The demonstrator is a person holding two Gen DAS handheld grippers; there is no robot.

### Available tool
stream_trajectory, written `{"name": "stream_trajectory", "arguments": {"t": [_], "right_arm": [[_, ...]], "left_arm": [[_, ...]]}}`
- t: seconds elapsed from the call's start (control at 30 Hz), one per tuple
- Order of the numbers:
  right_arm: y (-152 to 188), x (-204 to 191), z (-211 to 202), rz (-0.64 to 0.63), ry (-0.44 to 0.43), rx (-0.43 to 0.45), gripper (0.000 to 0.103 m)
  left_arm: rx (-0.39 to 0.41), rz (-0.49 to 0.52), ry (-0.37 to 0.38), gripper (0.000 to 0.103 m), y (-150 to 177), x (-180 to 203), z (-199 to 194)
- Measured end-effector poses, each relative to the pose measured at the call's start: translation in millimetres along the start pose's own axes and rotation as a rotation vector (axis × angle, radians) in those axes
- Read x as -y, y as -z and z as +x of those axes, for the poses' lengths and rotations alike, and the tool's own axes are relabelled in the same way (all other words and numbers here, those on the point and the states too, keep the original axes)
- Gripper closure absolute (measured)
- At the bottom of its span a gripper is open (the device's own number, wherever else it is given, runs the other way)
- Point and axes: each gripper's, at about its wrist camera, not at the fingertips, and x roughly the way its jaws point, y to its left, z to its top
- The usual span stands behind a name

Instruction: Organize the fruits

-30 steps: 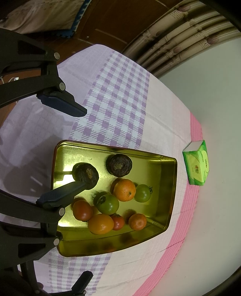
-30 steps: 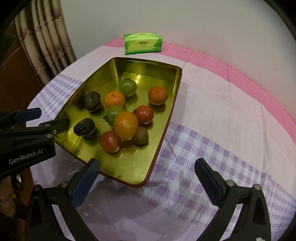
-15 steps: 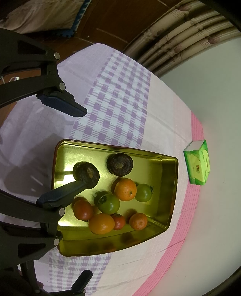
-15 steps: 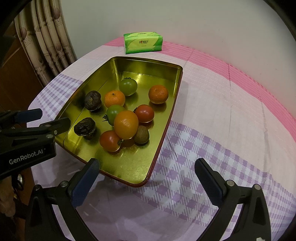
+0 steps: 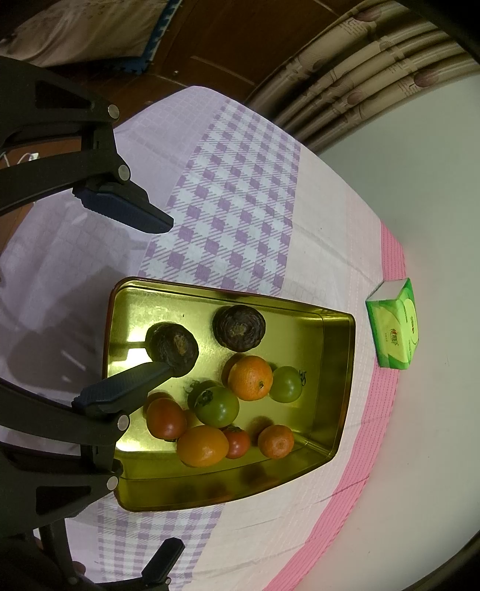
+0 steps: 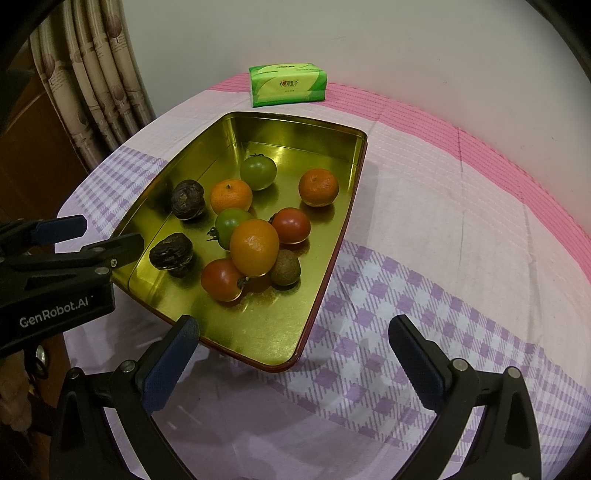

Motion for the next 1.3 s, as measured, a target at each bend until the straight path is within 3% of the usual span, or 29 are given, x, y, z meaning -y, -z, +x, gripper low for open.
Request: {"name": "stream_trajectory", "arguments": {"t": [1.3], "right_arm": [[0.5,-3.4,-1.3,-0.002,-0.007,-0.002,0.001]], "left_arm": [[-0.006,-0.009,0.021,0.03,-0.3,-0.3,-0.2]]}}
